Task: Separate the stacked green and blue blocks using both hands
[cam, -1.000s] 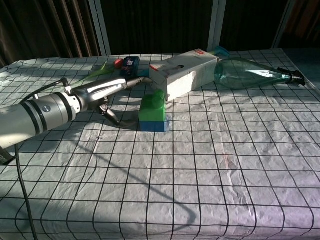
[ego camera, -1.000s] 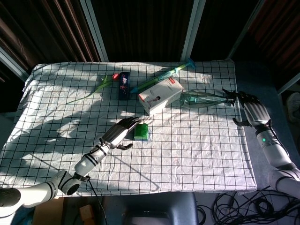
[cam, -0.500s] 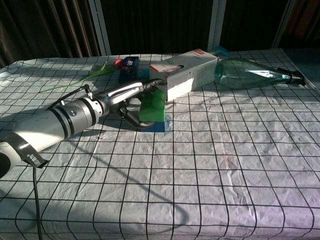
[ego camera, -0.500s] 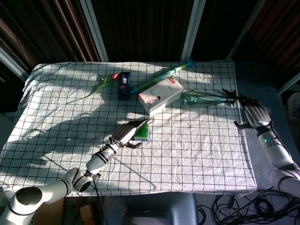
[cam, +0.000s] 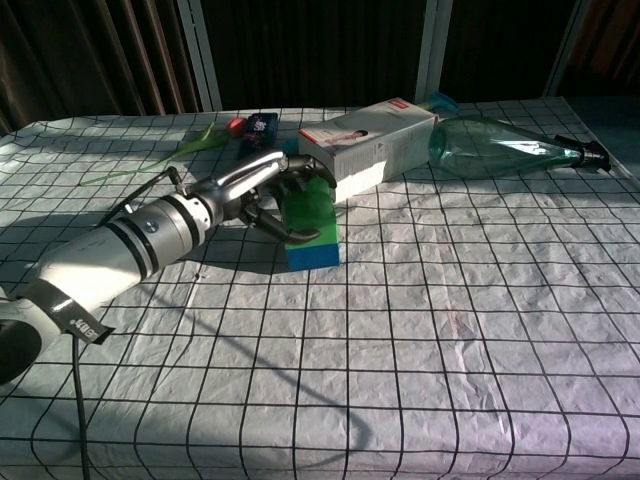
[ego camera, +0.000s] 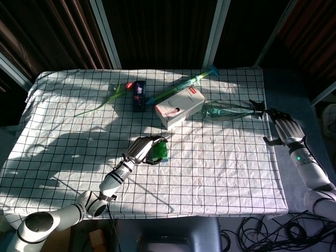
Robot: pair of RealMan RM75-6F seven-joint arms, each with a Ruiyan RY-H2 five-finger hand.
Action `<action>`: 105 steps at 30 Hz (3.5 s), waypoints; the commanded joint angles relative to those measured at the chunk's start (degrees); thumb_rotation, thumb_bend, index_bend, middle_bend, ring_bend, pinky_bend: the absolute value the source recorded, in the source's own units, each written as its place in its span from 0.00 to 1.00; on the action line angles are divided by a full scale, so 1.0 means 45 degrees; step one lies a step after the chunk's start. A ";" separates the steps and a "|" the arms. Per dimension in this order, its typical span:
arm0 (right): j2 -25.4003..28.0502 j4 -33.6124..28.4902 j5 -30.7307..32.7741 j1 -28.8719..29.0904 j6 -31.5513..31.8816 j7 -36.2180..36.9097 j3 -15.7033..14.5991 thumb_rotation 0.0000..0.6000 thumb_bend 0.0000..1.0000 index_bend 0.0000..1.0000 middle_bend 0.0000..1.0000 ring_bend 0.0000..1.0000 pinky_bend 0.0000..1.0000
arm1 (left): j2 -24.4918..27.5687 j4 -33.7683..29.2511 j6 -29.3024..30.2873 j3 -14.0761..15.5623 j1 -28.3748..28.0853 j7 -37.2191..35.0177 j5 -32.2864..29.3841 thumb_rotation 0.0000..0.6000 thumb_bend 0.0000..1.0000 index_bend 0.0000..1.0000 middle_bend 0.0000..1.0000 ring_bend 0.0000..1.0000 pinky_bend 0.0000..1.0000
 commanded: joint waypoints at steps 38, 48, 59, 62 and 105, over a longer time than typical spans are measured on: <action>-0.0883 -0.4216 -0.4653 0.3355 -0.1324 0.8866 0.1536 1.00 0.10 0.00 0.00 0.00 0.00 | 0.1638 -0.3827 0.5530 -0.0402 0.2153 -0.2470 0.1124 1.00 0.54 0.56 0.67 0.63 0.67; -0.1598 -0.4091 -0.3220 0.3753 -0.1312 0.7252 0.1411 1.00 0.10 0.00 0.02 0.00 0.00 | 0.1771 -0.4085 0.5670 -0.0389 0.2206 -0.2367 0.1223 1.00 0.54 0.56 0.66 0.63 0.67; -0.2670 -0.3683 -0.2147 0.3988 -0.0840 0.6239 0.1521 1.00 0.10 0.20 0.19 0.04 0.02 | 0.1700 -0.4038 0.5746 -0.0393 0.2232 -0.2412 0.1242 1.00 0.54 0.56 0.66 0.63 0.67; -0.2984 -0.3610 -0.1869 0.4020 -0.0638 0.5981 0.1577 1.00 0.10 0.27 0.24 0.09 0.06 | 0.1654 -0.4037 0.5805 -0.0348 0.2249 -0.2391 0.1301 1.00 0.54 0.56 0.66 0.63 0.67; -0.3912 -0.2057 -0.1267 0.2802 0.1961 0.1168 0.0364 1.00 0.18 0.92 0.72 0.63 0.29 | 0.3789 -0.4982 0.6310 -0.0460 0.2873 -0.2426 0.1407 1.00 0.53 0.57 0.67 0.63 0.67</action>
